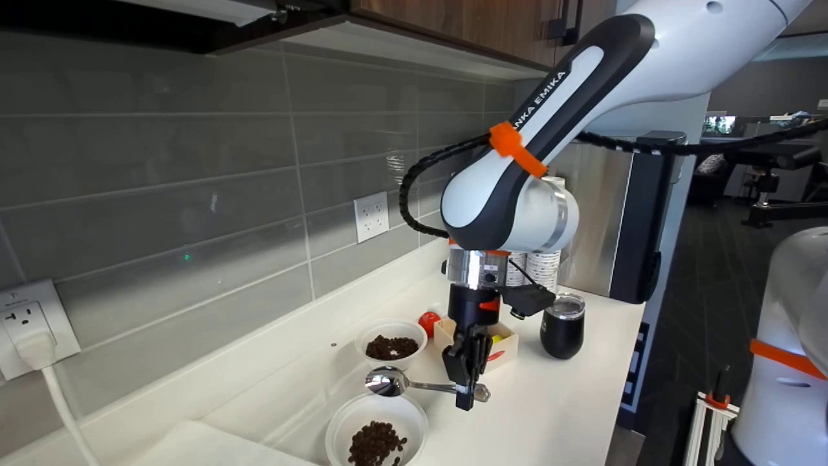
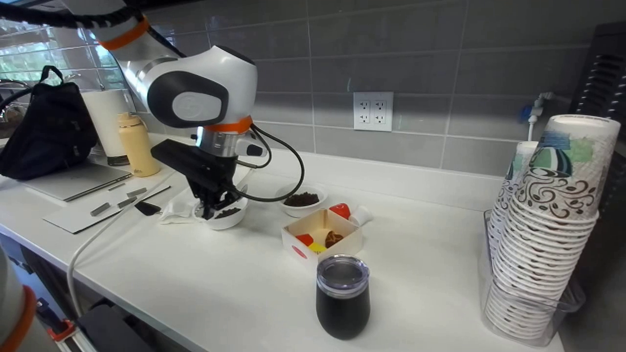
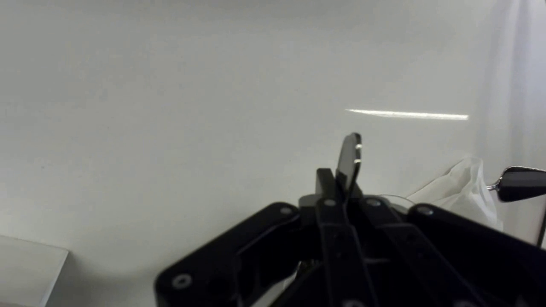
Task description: Scoop up the beans from the bowl on the right and put them to the bowl on the left
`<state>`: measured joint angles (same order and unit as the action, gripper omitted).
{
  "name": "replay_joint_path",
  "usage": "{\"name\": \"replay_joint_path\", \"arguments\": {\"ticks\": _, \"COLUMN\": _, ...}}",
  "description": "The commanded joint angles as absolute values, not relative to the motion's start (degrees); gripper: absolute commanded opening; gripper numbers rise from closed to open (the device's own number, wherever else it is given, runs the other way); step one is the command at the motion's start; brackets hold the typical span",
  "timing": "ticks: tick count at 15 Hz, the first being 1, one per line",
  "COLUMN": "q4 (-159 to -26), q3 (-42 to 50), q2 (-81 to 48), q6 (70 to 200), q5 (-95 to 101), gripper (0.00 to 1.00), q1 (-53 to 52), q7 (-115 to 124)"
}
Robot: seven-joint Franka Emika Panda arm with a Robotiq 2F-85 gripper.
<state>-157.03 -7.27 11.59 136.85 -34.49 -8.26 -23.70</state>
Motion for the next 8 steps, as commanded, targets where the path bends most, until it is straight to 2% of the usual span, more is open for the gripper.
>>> {"name": "replay_joint_path", "arguments": {"ticks": 1, "q4": -157.4, "q3": -3.7, "q2": 15.8, "q6": 130.7, "q5": -36.5, "gripper": 0.01, "q1": -9.3, "q7": -25.7}}
{"name": "replay_joint_path", "arguments": {"ticks": 5, "q4": -156.7, "q3": 0.7, "q2": 18.4, "q6": 125.5, "q5": -39.0, "gripper": 0.01, "q1": -7.9, "q7": -27.1}}
{"name": "replay_joint_path", "arguments": {"ticks": 8, "q4": -155.9, "q3": 2.3, "q2": 18.0, "q6": 128.0, "q5": -40.0, "gripper": 0.01, "q1": -6.8, "q7": -25.3}}
